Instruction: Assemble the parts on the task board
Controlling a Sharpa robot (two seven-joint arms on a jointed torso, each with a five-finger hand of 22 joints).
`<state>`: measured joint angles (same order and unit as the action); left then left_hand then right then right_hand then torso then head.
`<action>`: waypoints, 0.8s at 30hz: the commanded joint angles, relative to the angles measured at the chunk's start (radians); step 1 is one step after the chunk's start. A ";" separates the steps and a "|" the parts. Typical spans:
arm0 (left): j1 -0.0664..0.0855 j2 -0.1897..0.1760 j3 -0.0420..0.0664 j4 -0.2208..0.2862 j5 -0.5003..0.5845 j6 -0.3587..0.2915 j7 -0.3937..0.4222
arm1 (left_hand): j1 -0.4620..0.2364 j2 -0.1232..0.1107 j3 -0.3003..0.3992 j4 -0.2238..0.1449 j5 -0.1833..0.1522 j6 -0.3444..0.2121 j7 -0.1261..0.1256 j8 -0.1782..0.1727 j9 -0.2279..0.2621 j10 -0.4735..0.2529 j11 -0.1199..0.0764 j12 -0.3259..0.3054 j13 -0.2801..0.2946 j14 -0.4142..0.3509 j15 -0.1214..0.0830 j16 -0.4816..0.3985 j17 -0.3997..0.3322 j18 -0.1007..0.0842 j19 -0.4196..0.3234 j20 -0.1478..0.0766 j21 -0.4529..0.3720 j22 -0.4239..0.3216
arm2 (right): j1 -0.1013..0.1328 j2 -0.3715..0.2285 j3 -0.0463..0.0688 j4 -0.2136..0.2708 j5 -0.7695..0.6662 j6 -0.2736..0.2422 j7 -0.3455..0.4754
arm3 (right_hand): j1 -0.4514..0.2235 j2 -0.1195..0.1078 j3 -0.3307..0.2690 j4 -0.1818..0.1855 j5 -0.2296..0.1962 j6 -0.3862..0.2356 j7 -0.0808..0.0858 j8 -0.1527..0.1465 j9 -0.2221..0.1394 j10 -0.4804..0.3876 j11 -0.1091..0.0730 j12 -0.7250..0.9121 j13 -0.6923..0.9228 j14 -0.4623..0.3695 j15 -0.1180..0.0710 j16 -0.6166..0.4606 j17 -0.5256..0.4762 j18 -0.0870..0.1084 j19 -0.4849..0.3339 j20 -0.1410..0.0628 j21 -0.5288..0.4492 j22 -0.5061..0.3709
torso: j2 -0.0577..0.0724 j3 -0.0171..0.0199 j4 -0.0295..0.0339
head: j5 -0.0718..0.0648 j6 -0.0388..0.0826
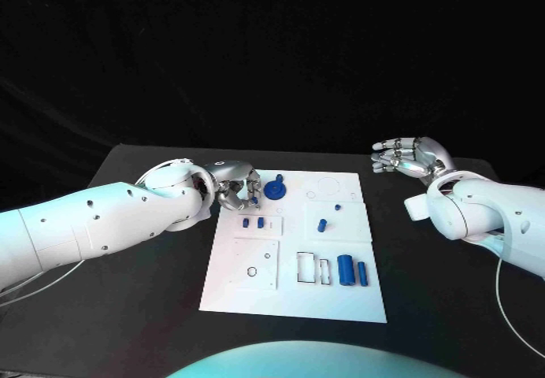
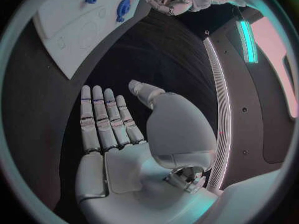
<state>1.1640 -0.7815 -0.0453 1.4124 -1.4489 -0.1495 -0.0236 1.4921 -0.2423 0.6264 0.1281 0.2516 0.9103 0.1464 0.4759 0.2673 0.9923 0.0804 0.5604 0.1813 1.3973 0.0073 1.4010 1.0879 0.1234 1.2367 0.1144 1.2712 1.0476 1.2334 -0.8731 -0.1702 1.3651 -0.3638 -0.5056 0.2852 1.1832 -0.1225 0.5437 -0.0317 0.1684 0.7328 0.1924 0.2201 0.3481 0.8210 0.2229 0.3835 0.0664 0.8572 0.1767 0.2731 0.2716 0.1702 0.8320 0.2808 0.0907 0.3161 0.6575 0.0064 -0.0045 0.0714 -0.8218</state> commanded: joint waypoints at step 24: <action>-0.031 0.058 -0.001 -0.073 0.028 0.073 -0.007 | -0.015 0.001 -0.002 -0.004 -0.005 0.005 -0.001 -0.010 0.000 0.008 -0.002 -0.011 -0.003 0.007 0.000 0.002 -0.004 -0.006 0.005 0.000 0.002 -0.003 | -0.001 0.000 0.000 0.006 -0.005 0.014 0.010 | -0.001 0.008 -0.006 0.002 0.003 -0.006 0.090 -0.005 -0.001 -0.005 -0.002 0.006 0.000 -0.007 0.002 0.007 -0.001 0.007 0.006 0.001 -0.006 -0.001 | 0.001 0.0008 -0.0023 | 0.001 -0.007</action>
<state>1.1380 -0.7271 -0.0434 1.3382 -1.4263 -0.1111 -0.0304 1.4840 -0.2424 0.6264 0.1282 0.2518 0.9099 0.1463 0.4699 0.2671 0.9921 0.0805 0.5543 0.1796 1.3973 0.0073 1.4010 1.0855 0.1236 1.2366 0.1145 1.2712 1.0456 1.2328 -0.8728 -0.1702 1.3695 -0.3638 -0.5056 0.2852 1.1832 -0.1225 0.5437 -0.0317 0.1684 0.7328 0.1924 0.2201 0.3482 0.8211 0.2228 0.3835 0.0664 0.8572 0.1767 0.2731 0.2718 0.1702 0.8320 0.2808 0.0907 0.3162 0.6582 0.0077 -0.0067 0.0723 -0.8273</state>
